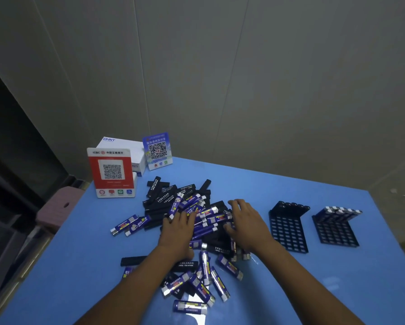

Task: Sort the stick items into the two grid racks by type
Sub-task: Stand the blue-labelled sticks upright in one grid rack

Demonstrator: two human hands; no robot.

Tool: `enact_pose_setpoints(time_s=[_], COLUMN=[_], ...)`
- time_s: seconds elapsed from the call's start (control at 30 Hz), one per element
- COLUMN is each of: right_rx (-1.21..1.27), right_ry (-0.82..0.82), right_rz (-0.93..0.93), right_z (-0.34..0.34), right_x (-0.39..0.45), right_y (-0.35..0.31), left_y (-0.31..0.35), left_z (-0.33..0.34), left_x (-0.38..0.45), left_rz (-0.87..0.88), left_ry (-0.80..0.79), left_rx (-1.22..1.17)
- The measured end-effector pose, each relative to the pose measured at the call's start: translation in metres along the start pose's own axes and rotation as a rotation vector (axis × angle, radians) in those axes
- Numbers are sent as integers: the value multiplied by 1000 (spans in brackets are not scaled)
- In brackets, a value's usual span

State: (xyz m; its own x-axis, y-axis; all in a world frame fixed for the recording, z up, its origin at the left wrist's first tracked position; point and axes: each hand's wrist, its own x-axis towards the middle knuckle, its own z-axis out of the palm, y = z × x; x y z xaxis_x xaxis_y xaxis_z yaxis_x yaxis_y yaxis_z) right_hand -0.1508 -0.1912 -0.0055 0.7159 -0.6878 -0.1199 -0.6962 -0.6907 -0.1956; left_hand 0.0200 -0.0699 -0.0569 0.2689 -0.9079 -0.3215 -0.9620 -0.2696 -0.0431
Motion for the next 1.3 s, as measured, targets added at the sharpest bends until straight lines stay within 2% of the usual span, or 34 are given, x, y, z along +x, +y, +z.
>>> enact_pose_setpoints(time_s=[0.37,0.83,1.07,1.3], right_rx=[-25,-18,-14,14], right_ry=[11,29,9,30], right_rz=[27,28,40,33], right_z=[-7,-14,-14,-16], right_x=[-14,-20,-23,-26], right_y=[19,19,18,17], left_y=[5,-7,-8,-8], left_z=[-5,-25,-35,-40], left_x=[2,-9,-11,-12], left_rz=[-24,-39,-72,-11], left_ry=[-6,251,247,276], left_rx=[-125,-470,-604,-807])
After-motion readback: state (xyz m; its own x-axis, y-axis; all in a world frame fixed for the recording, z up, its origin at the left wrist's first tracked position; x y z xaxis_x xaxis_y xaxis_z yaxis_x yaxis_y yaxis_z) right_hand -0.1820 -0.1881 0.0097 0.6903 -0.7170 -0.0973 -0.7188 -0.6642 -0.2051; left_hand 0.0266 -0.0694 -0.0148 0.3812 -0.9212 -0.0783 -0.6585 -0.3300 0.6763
